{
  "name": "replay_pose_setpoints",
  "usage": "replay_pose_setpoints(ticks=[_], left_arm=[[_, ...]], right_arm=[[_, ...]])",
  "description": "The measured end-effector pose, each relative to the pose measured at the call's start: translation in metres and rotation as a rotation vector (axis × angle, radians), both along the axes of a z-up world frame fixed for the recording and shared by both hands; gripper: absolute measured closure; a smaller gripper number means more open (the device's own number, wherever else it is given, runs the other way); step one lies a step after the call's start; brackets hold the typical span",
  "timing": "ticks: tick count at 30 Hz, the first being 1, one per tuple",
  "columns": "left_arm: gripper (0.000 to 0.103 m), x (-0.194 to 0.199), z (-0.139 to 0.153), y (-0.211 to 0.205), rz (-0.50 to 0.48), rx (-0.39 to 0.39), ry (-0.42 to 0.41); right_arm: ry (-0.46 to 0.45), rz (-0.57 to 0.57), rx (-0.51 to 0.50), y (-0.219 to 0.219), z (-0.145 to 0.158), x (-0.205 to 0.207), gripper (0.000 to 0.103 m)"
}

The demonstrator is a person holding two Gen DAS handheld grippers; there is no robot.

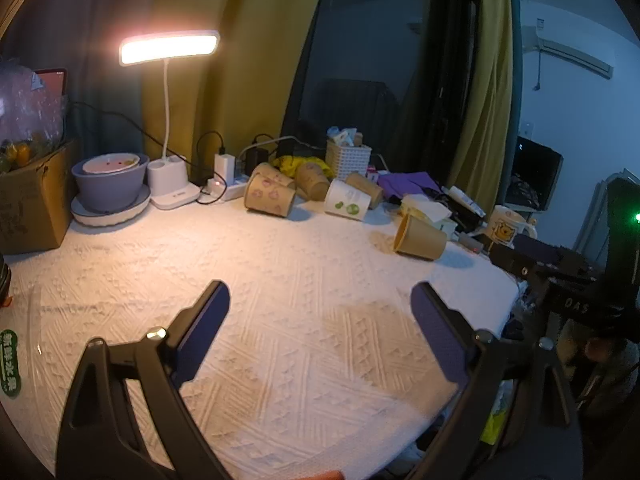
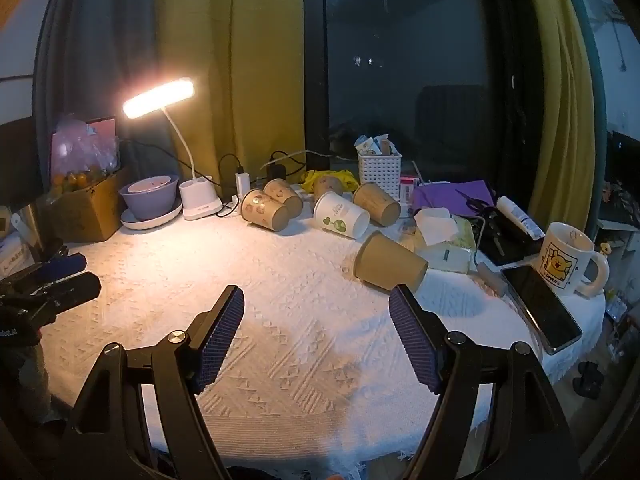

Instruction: Flip cup upright

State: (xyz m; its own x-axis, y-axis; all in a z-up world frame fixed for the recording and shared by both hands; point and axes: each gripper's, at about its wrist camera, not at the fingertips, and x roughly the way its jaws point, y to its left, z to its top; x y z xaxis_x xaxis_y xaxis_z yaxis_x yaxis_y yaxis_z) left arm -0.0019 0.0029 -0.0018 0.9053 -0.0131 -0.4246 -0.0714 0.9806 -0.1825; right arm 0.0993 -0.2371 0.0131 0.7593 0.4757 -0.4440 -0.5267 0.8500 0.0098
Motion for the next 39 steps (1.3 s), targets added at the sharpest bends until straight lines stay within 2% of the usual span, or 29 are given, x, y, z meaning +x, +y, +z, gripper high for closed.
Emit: replay_pose_setpoints(ticks=[39], left_arm=[[0.01,0.002,0.004,-0.007,-0.014,0.019,-0.006]], right_arm=[[-0.005,0.001,0.003,-0.003,0.003,-0.002,0.025]])
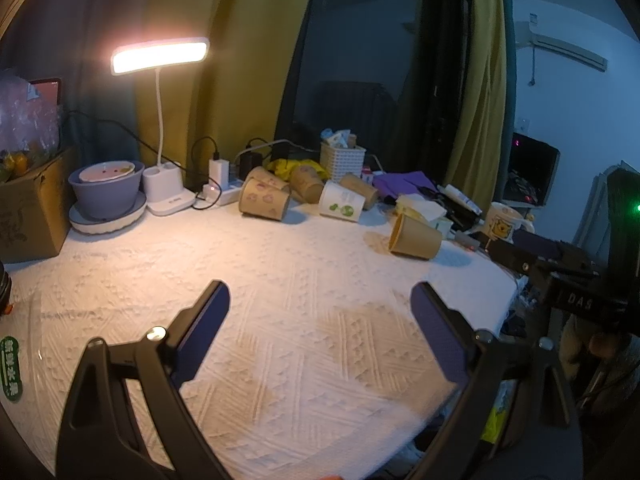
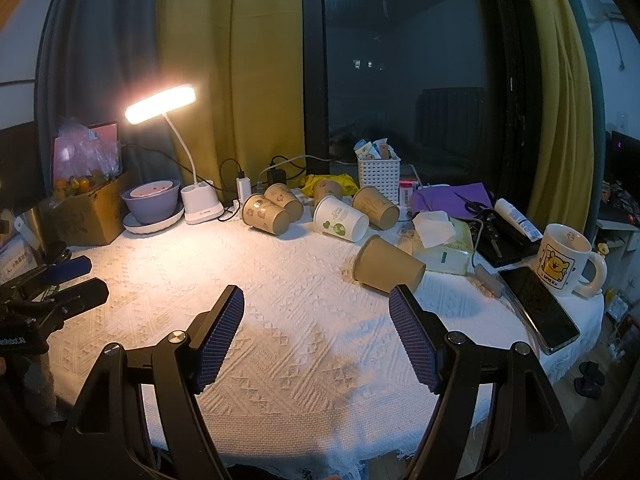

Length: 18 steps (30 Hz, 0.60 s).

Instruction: Flip cup upright

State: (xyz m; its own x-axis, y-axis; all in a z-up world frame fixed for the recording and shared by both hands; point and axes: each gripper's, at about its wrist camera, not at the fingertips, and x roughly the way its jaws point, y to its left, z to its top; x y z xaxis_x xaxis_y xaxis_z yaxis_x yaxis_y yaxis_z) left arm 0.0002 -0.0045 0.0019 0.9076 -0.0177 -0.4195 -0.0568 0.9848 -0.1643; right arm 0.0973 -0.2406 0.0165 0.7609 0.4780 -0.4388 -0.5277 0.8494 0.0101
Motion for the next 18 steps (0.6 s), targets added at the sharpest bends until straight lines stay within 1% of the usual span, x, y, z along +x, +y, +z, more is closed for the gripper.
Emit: replay_pose_setpoints(ticks=[18], left_arm=[[0.01,-0.0014,0.0004,-0.004,-0.012,0.003,-0.012]], right_arm=[[-0.003,0.002,0.005,0.0008,0.0044,-0.0021,0.025]])
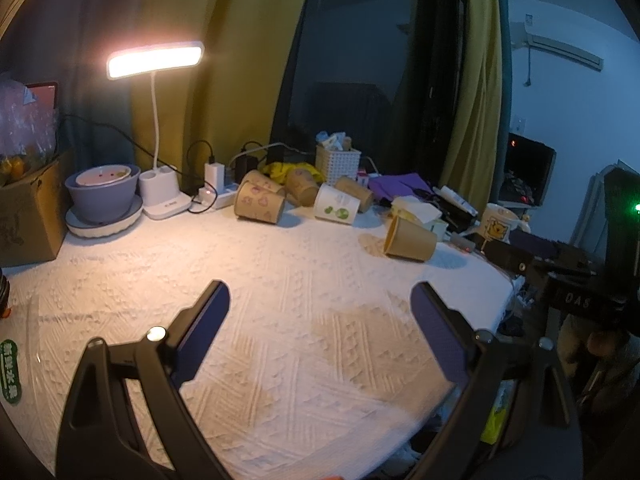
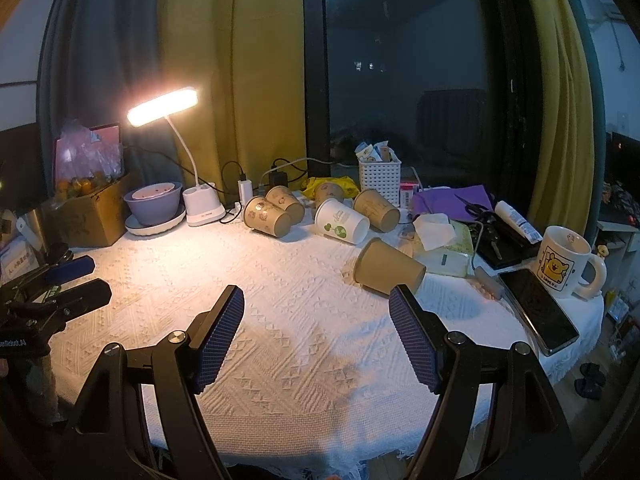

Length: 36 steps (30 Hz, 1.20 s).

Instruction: Flip cup upright

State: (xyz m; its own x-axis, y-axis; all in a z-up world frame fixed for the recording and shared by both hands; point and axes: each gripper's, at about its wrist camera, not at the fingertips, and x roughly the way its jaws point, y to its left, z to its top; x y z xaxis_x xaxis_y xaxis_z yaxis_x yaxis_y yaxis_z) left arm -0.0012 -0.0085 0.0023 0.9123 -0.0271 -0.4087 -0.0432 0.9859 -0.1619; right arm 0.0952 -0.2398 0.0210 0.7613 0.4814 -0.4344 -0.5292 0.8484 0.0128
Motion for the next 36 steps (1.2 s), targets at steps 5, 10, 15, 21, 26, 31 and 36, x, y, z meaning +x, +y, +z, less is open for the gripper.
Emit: replay_pose_setpoints(ticks=[5,10,15,21,26,31,36], left_arm=[[0.01,0.002,0.0,-0.003,-0.006,0.003,0.005],[0.01,0.007,0.0,-0.009,-0.014,0.011,0.018],[0.01,0.021,-0.005,-0.02,-0.044,0.016,0.057],[0.01,0.049,-0.011,-0.039,-0.054,0.026,0.123],[0.01,0.078,-0.013,-0.061,-0.084,0.024,0.175],[0.01,0.107,-0.015,-0.082,-0.094,0.024,0.232],[0.01,0.131,-0.016,-0.098,-0.083,0.017,0.281]], right_arm=[[0.001,-0.001,0.001,-0.001,-0.001,0.0,0.025],[0.01,-0.002,0.01,-0.004,-0.002,0.003,0.025],[0.035,-0.001,0.028,-0.012,-0.01,0.012,0.025],[0.052,-0.044,0.03,-0.029,-0.027,0.027,0.025],[0.058,-0.085,0.036,-0.054,-0.036,0.046,0.025],[0.063,-0.117,0.037,-0.08,-0.04,0.067,0.025],[0.074,-0.125,0.038,-0.098,-0.042,0.086,0.025]])
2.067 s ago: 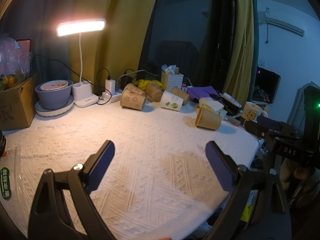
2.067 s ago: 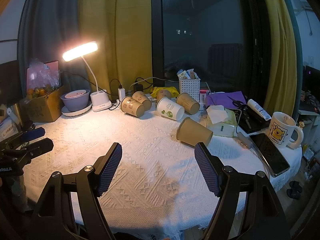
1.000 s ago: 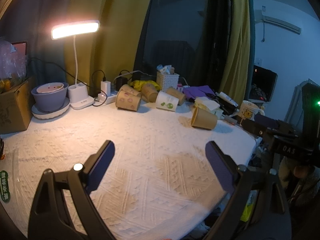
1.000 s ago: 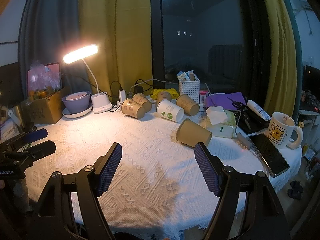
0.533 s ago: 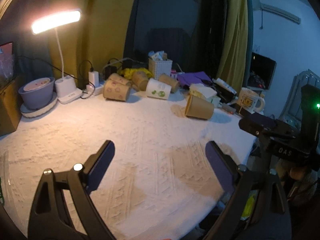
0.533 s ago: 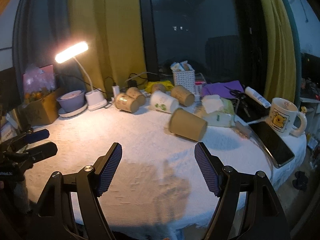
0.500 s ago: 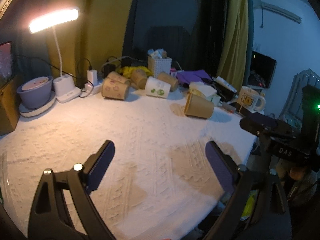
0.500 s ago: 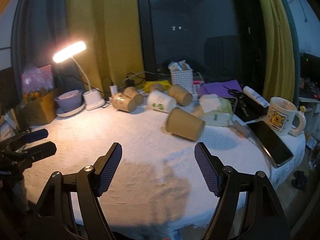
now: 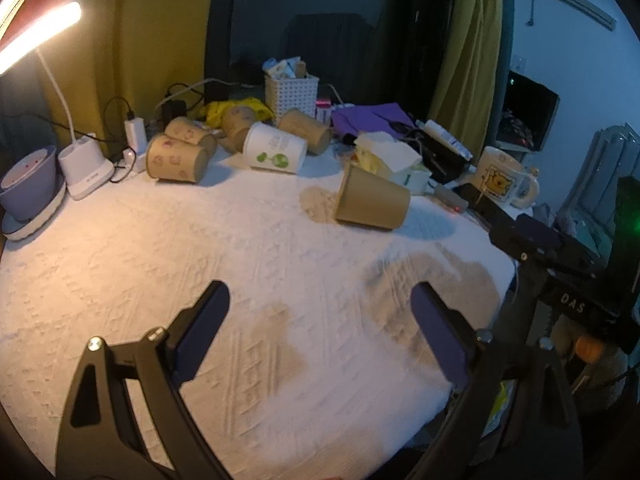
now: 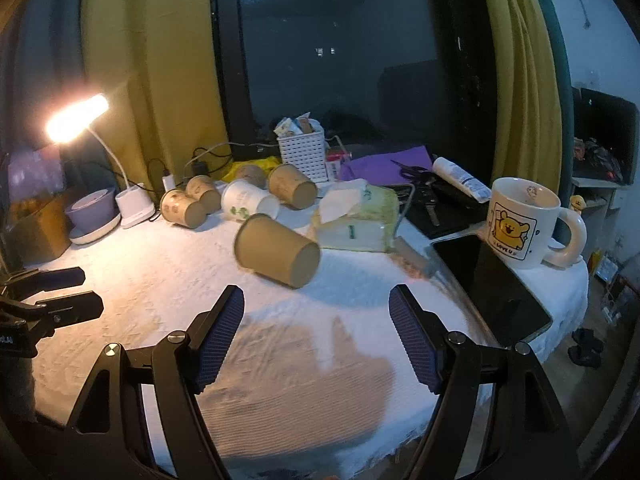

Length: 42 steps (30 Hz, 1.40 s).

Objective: Flip cup upright
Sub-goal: 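Move the left tool toward the tan paper cup lying on its side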

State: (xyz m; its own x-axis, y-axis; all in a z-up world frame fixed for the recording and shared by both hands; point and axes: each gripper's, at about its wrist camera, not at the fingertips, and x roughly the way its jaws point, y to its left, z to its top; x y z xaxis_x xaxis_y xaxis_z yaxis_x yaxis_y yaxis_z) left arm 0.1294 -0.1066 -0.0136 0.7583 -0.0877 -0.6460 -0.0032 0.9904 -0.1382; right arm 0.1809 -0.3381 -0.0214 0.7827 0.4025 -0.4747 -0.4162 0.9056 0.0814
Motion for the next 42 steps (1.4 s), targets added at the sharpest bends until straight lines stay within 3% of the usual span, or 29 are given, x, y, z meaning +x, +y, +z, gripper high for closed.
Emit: replay_pose_setpoints(ticks=[12,26,33,42], left_arm=[[0.01,0.068,-0.014,-0.025,-0.017,-0.104,0.151],[0.01,0.141,-0.025,-0.043,-0.041,-0.245,0.265],[0.01,0.173,-0.036,-0.034,0.04,-0.398,0.337],[0.011,0.197,-0.042,-0.029,0.117,-0.438,0.354]], right_arm=[[0.035,0.036,-0.019,-0.02,0.002,0.045,0.025],[0.073,0.05,-0.033,-0.028,0.001,0.101,0.025],[0.074,0.061,-0.032,-0.028,0.001,0.123,0.025],[0.069,0.073,-0.031,-0.024,-0.001,0.131,0.025]])
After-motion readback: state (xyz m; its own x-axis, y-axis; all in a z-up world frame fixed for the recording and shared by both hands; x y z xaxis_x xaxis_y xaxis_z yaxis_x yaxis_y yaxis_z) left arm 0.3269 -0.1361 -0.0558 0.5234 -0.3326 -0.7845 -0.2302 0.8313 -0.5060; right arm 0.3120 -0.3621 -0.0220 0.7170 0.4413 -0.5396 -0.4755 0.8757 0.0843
